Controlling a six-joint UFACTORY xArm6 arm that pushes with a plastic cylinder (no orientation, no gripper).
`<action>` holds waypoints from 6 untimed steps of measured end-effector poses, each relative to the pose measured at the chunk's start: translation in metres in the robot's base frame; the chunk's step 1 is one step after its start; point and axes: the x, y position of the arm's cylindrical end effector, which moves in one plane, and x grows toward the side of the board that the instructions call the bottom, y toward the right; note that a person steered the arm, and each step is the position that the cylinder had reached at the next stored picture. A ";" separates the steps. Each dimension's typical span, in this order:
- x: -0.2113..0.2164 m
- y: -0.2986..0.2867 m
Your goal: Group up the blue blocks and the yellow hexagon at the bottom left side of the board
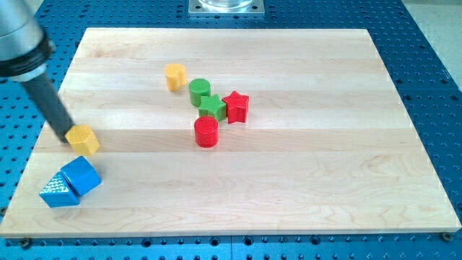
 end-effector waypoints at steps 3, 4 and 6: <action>0.009 0.034; 0.028 0.026; -0.112 0.100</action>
